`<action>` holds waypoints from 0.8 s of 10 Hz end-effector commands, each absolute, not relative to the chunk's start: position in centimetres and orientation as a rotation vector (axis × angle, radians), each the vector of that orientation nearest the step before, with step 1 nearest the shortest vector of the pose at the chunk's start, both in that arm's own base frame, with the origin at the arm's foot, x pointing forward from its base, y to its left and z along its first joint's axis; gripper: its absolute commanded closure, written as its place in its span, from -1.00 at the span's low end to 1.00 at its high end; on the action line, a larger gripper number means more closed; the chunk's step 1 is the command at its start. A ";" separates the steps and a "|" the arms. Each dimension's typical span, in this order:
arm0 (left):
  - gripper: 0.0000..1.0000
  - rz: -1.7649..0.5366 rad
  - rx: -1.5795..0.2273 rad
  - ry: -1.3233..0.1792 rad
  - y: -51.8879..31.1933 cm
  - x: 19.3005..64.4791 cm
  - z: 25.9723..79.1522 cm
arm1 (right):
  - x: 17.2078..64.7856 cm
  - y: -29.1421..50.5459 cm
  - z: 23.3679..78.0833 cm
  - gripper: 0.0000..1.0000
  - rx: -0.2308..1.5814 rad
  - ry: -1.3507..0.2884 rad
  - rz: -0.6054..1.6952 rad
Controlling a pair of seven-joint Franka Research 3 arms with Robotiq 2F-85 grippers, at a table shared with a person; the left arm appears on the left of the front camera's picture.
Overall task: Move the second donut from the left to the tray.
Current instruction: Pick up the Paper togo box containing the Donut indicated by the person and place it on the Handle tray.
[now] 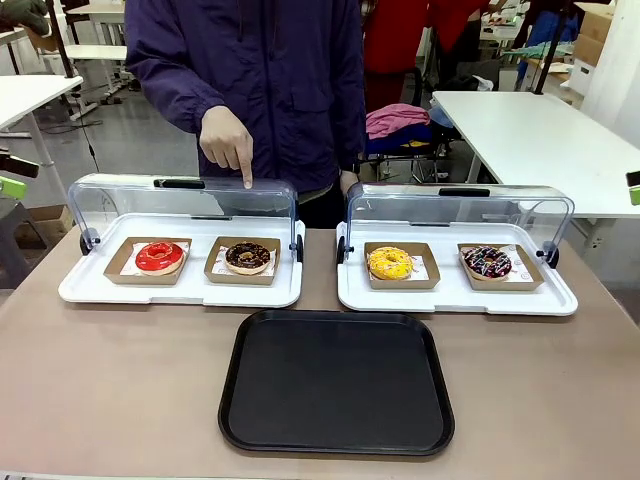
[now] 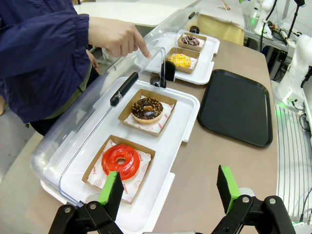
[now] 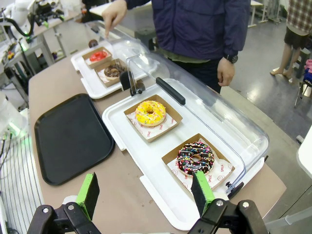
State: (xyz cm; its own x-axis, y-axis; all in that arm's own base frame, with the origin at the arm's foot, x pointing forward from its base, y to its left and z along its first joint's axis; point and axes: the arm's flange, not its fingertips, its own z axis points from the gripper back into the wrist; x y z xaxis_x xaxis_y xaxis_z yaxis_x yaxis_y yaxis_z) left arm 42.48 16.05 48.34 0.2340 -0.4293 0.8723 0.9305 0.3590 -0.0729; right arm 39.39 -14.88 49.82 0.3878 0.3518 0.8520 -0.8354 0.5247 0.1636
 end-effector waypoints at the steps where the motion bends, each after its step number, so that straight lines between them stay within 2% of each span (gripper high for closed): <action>1: -1.00 -1.050 -0.698 -0.888 16.1 42.4 48.4 | 39.6 -14.8 50.0 -1.00 0.658 -0.888 0.834; 3: -1.00 -1.043 -0.691 -0.885 16.1 42.5 48.3 | 39.6 -14.8 50.0 -1.00 0.658 -0.888 0.834; 4: -1.00 -1.107 -0.633 -0.871 14.6 43.3 49.4 | 39.6 -14.8 50.0 -1.00 0.658 -0.888 0.834; 8: -1.00 -1.346 -0.399 -0.698 4.0 45.4 52.4 | 39.6 -14.8 50.0 -1.00 0.658 -0.888 0.834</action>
State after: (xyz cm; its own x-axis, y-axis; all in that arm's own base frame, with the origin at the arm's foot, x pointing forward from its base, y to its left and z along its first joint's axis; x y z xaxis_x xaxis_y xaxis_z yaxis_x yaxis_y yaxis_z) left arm 45.73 5.91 52.53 0.0757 -0.6761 0.7329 0.9711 0.2167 0.0996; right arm 39.42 -14.85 49.83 0.3878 0.3532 0.8514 -0.8356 0.5247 0.1630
